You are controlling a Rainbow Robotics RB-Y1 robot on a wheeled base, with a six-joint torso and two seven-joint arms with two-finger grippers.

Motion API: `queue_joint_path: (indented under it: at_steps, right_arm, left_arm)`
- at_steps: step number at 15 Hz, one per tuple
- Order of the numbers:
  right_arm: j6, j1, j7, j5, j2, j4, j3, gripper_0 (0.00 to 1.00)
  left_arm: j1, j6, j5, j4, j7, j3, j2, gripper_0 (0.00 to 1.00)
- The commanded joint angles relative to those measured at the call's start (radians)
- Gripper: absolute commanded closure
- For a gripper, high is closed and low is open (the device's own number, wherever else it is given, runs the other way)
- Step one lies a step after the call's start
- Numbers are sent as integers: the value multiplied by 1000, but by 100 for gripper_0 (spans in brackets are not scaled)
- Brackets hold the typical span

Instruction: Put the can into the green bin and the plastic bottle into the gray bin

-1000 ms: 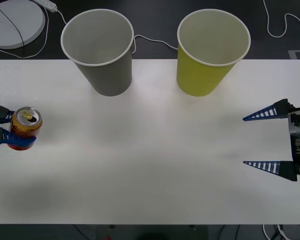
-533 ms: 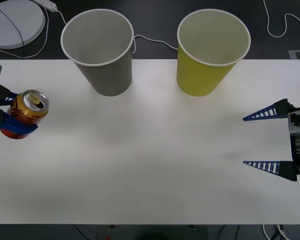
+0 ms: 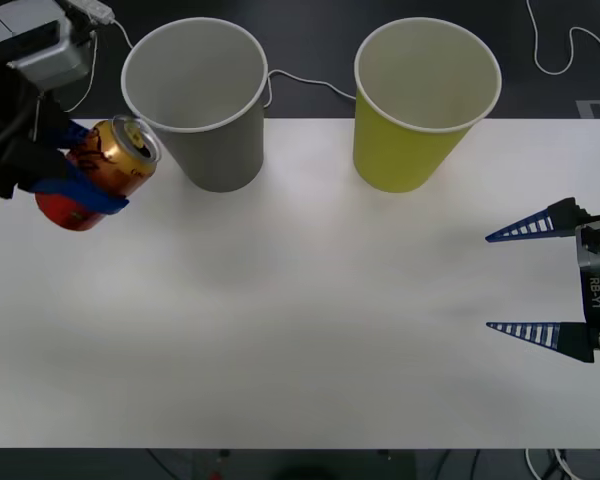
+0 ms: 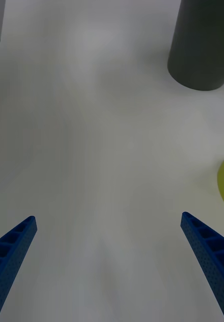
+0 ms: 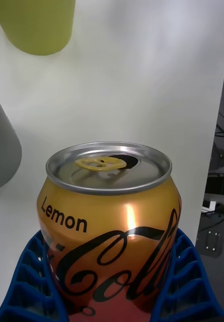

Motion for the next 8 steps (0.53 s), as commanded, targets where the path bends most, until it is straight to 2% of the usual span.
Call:
queue_joint_path:
  at_steps: [1, 5, 8]
  right_arm:
    - [0, 0, 0, 0, 0, 0, 0, 0]
    - [0, 0, 0, 0, 0, 0, 0, 0]
    - [0, 0, 0, 0, 0, 0, 0, 0]
  left_arm:
    - [-237, 0, 5, 47, 137, -185, -4, 100]
    - [-600, 34, 13, 163, 314, -469, -88, 100]
    - [-844, 69, 34, 358, 308, -668, -197, 100]
